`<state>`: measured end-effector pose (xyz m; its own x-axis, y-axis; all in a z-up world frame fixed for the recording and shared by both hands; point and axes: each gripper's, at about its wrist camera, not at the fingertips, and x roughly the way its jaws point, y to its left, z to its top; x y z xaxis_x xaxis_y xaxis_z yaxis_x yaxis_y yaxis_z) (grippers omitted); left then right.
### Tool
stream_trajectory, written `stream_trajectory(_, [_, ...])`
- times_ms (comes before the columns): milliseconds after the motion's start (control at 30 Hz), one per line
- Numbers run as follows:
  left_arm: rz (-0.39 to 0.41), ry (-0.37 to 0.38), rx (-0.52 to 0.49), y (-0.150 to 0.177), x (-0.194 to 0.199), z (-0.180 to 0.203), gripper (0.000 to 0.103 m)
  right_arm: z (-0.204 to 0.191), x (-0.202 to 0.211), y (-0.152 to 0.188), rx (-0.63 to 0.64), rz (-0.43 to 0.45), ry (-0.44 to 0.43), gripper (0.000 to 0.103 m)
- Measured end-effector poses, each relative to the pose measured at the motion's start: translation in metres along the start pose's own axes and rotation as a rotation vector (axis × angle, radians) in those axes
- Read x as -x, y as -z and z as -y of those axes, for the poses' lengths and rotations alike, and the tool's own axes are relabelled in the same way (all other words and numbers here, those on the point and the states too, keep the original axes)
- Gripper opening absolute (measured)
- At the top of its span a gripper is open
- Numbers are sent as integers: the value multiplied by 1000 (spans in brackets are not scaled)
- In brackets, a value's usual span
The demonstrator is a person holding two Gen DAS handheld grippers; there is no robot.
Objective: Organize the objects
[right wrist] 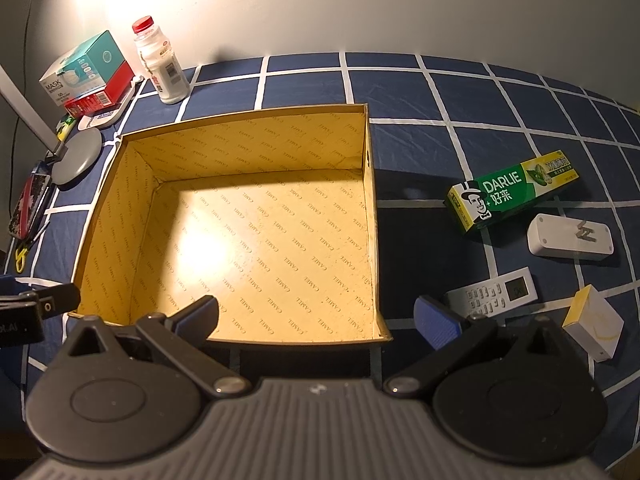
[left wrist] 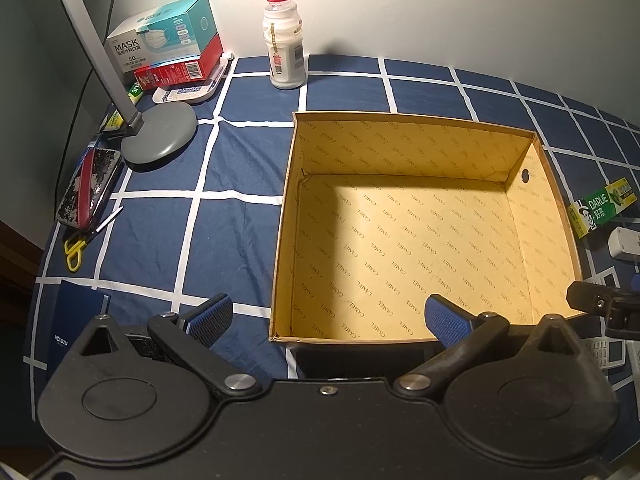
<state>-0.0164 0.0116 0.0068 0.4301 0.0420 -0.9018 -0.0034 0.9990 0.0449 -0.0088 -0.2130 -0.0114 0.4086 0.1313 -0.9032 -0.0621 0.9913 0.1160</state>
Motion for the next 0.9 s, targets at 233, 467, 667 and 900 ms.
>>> stream_trajectory(233, [-1,2,-4,1,0,1,103,-2,1,0,0,3,1,103])
stream_trajectory(467, [-1,3,-2,2,1,1,103,-2,1,0,0,3,1,103])
stream_trajectory(667, [0,0,-1,2,2,2,103,-2,1,-1,0,5,1,103])
stream_trajectory(900, [0,-2,-5,1,3,4,103,0,3,-2,1,7,-1,103])
